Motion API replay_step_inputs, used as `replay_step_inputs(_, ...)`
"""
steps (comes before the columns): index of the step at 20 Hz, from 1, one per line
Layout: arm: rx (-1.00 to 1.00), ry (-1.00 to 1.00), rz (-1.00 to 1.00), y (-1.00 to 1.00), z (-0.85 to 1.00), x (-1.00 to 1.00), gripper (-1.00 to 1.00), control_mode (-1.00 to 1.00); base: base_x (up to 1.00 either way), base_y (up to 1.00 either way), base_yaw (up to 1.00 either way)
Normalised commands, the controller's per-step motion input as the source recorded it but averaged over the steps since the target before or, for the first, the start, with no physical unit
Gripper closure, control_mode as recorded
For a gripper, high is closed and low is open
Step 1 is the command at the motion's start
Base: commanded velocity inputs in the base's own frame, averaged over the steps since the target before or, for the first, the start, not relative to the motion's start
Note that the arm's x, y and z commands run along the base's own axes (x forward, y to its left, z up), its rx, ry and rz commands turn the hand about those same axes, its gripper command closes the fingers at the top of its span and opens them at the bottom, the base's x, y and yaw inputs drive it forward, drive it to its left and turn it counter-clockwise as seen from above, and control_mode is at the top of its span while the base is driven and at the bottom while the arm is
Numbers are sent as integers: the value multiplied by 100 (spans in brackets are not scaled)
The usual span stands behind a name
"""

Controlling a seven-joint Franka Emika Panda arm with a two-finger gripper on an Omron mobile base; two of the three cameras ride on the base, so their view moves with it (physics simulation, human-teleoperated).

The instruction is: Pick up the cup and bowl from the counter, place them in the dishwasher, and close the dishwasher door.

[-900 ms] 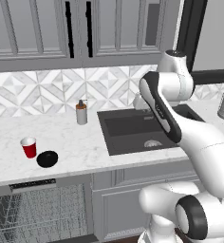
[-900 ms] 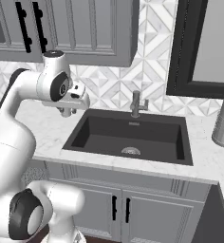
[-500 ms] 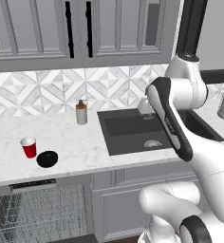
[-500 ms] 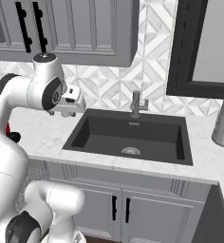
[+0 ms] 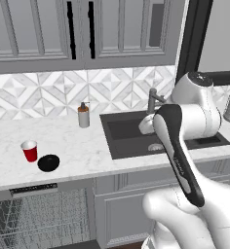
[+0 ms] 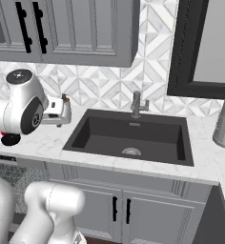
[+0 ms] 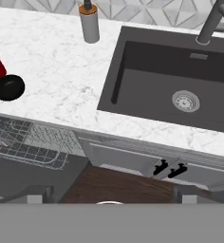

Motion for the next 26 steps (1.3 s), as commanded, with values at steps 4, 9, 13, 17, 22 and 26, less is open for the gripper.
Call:
replay_step_inputs(4,-3,0,2,13,0,-38,-100,-100,0,0,0)
replay_step_inputs(9,0,0,0,4,0,-22,-100,100,0,1,0)
replay_step_inputs(13,0,0,0,0,0,0,-100,100,9,-5,9)
replay_step_inputs(17,0,0,0,0,0,0,-100,100,4,-39,34)
replay_step_inputs(22,0,0,0,0,0,0,-100,100,24,-24,32)
replay_step_inputs(26,0,0,0,0,0,0,-100,100,1,-69,68)
